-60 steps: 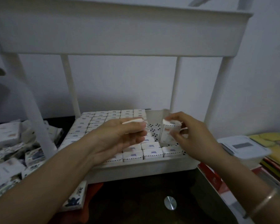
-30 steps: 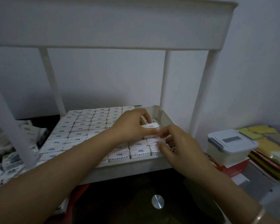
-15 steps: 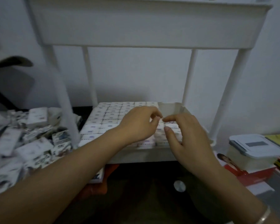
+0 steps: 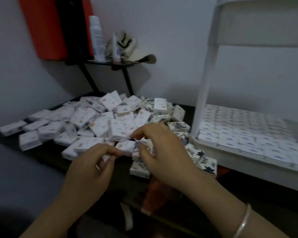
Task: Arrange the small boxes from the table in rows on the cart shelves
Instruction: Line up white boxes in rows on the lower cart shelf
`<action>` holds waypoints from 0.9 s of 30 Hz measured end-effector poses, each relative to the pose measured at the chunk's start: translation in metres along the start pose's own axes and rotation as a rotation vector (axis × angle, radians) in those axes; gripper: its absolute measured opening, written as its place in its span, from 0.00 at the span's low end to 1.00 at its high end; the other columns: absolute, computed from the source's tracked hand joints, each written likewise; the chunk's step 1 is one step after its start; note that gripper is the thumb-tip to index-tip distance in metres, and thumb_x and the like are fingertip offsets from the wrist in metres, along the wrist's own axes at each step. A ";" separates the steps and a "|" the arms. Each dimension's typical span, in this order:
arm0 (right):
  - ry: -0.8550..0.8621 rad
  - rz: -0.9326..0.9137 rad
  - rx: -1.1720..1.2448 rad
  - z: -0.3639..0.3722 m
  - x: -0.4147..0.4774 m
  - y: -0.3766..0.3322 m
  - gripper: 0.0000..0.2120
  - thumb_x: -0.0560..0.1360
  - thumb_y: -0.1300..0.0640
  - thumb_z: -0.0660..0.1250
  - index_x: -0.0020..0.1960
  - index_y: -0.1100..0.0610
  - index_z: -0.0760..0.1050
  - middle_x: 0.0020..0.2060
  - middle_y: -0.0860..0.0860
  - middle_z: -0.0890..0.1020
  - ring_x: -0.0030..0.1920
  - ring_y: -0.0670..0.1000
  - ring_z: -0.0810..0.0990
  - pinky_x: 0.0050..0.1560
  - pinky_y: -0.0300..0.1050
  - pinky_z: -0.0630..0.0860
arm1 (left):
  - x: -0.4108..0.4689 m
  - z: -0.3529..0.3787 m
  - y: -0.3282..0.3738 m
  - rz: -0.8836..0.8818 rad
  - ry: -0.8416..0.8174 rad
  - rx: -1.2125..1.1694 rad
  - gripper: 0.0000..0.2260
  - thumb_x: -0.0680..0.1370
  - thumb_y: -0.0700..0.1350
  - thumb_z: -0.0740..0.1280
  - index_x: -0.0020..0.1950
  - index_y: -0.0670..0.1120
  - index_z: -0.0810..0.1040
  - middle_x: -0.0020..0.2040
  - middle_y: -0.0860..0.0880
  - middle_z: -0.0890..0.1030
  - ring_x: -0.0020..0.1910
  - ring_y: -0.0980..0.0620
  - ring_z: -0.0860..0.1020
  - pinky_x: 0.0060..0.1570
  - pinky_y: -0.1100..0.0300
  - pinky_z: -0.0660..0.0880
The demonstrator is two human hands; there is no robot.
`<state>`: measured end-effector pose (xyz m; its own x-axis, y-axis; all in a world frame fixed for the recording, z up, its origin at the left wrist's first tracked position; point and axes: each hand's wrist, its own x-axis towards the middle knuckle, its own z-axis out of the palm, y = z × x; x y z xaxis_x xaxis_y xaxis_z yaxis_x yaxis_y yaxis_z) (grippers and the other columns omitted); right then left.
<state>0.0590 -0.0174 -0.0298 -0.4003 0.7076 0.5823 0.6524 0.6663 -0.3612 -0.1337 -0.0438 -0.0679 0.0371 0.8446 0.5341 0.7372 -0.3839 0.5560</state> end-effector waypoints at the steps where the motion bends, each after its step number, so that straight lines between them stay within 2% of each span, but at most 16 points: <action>1: -0.034 -0.017 0.016 0.012 0.009 -0.006 0.10 0.77 0.56 0.64 0.57 0.49 0.75 0.51 0.44 0.77 0.54 0.46 0.71 0.50 0.44 0.71 | -0.005 -0.007 -0.010 -0.036 0.026 0.029 0.11 0.76 0.40 0.68 0.45 0.57 0.79 0.40 0.59 0.79 0.33 0.57 0.76 0.32 0.64 0.71; 4: -0.110 -0.058 0.036 0.048 0.036 -0.021 0.12 0.79 0.57 0.61 0.61 0.50 0.74 0.55 0.46 0.77 0.57 0.48 0.71 0.52 0.45 0.71 | -0.013 -0.020 -0.036 -0.134 0.093 0.098 0.10 0.74 0.43 0.68 0.45 0.59 0.78 0.42 0.60 0.79 0.34 0.58 0.77 0.33 0.53 0.75; 8: -0.244 -0.130 -0.122 0.094 0.066 -0.031 0.16 0.81 0.54 0.58 0.68 0.53 0.72 0.61 0.52 0.77 0.63 0.53 0.69 0.54 0.48 0.70 | -0.011 -0.027 -0.065 -0.194 0.092 0.180 0.06 0.73 0.53 0.69 0.49 0.58 0.79 0.46 0.61 0.78 0.41 0.60 0.77 0.40 0.53 0.78; 10: -0.268 -0.172 -0.294 0.107 0.076 -0.031 0.17 0.80 0.52 0.59 0.68 0.55 0.71 0.60 0.53 0.77 0.62 0.54 0.68 0.51 0.47 0.68 | -0.008 -0.027 -0.071 -0.195 0.063 0.211 0.14 0.70 0.62 0.67 0.48 0.55 0.79 0.46 0.60 0.77 0.43 0.59 0.76 0.42 0.55 0.77; 12: -0.258 -0.161 -0.369 0.112 0.082 -0.030 0.19 0.79 0.49 0.61 0.68 0.55 0.70 0.59 0.53 0.78 0.61 0.54 0.69 0.50 0.46 0.68 | -0.006 -0.024 -0.073 -0.212 0.027 0.224 0.20 0.67 0.69 0.64 0.48 0.56 0.78 0.45 0.61 0.76 0.44 0.59 0.75 0.43 0.56 0.76; 17: -0.324 -0.117 -0.334 0.106 0.088 -0.026 0.25 0.77 0.46 0.66 0.71 0.52 0.66 0.61 0.51 0.77 0.63 0.53 0.69 0.53 0.48 0.72 | 0.000 -0.013 -0.080 -0.260 -0.035 0.175 0.25 0.61 0.74 0.65 0.49 0.58 0.73 0.44 0.61 0.77 0.44 0.60 0.76 0.42 0.55 0.77; 20: -0.246 -0.099 -0.299 0.094 0.092 -0.025 0.30 0.73 0.45 0.69 0.73 0.50 0.65 0.63 0.49 0.75 0.65 0.51 0.66 0.56 0.47 0.69 | 0.004 -0.013 -0.079 -0.262 -0.074 0.108 0.27 0.61 0.70 0.70 0.52 0.58 0.72 0.45 0.62 0.76 0.46 0.60 0.76 0.43 0.55 0.77; 22: -0.104 -0.043 -0.233 0.085 0.092 -0.023 0.32 0.72 0.44 0.70 0.72 0.51 0.67 0.63 0.50 0.74 0.65 0.51 0.65 0.59 0.46 0.66 | 0.006 -0.016 -0.078 -0.251 -0.093 0.097 0.30 0.60 0.67 0.72 0.58 0.57 0.72 0.47 0.62 0.74 0.48 0.60 0.74 0.45 0.55 0.77; 25: 0.082 0.091 -0.094 0.069 0.088 -0.015 0.32 0.71 0.49 0.72 0.72 0.51 0.67 0.61 0.50 0.70 0.63 0.50 0.66 0.61 0.43 0.67 | 0.007 -0.018 -0.079 -0.218 -0.124 0.107 0.35 0.61 0.66 0.74 0.65 0.57 0.72 0.50 0.61 0.72 0.49 0.60 0.73 0.49 0.59 0.75; 27: 0.108 0.161 -0.013 0.059 0.081 -0.010 0.31 0.71 0.51 0.72 0.72 0.50 0.67 0.61 0.48 0.68 0.62 0.47 0.69 0.60 0.42 0.69 | 0.005 -0.019 -0.078 -0.188 -0.128 0.119 0.34 0.60 0.67 0.73 0.63 0.57 0.74 0.52 0.59 0.72 0.51 0.59 0.72 0.49 0.62 0.73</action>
<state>-0.0179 0.0477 -0.0222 -0.2190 0.7750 0.5928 0.7110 0.5429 -0.4470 -0.2039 -0.0167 -0.0965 -0.0290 0.9403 0.3390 0.8131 -0.1750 0.5551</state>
